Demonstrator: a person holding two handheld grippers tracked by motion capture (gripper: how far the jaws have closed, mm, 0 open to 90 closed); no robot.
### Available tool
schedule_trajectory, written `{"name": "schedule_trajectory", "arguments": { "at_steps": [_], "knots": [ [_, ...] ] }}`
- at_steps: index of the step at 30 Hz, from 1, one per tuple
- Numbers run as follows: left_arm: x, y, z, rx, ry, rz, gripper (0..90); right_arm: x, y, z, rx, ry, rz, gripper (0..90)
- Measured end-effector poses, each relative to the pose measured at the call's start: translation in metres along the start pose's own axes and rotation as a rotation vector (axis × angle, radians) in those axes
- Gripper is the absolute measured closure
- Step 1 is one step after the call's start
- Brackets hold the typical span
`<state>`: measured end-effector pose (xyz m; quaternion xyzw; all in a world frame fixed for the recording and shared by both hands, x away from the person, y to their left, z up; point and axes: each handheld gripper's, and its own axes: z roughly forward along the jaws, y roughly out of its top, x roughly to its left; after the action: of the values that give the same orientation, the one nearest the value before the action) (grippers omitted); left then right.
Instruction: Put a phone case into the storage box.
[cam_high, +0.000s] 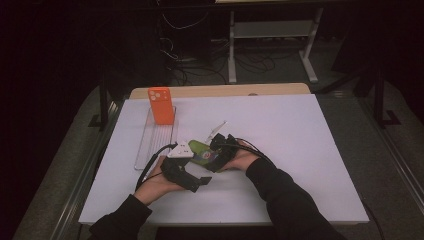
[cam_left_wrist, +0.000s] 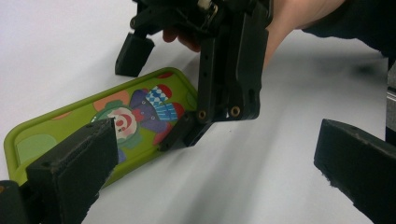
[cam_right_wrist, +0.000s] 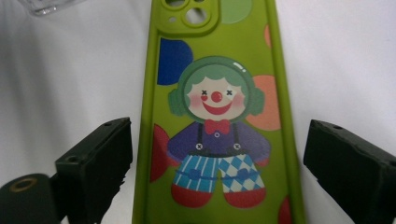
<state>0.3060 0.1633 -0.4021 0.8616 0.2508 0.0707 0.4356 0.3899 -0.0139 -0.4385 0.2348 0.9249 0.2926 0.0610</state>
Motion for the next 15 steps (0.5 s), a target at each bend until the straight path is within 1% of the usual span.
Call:
{"name": "schedule_trajectory", "arguments": {
  "at_steps": [3, 6, 7, 9, 15],
  "knots": [
    [0.0, 0.0, -0.0003, -0.001, 0.0, -0.002, 0.0, 0.0009, 0.0012, 0.0031, 0.014, -0.006, -0.014, 8.8],
    [-0.0001, 0.0002, -0.0005, -0.004, 0.001, -0.004, 0.0, 0.0022, 0.0013, 0.0058, 0.024, -0.003, -0.016, 10.4],
    [-0.0001, 0.0002, -0.0003, -0.006, 0.0, -0.006, 0.0, 0.0022, 0.0011, 0.0067, 0.025, -0.011, -0.03, 10.4],
    [0.0002, 0.0001, -0.0003, -0.001, 0.0, -0.003, 0.0, 0.0032, 0.0017, 0.0063, 0.026, -0.01, -0.024, 11.4],
    [-0.0001, 0.0002, 0.0, 0.002, 0.001, 0.002, 0.0, 0.0029, 0.0016, 0.0059, 0.028, -0.013, -0.041, 14.0]
  ]
}}
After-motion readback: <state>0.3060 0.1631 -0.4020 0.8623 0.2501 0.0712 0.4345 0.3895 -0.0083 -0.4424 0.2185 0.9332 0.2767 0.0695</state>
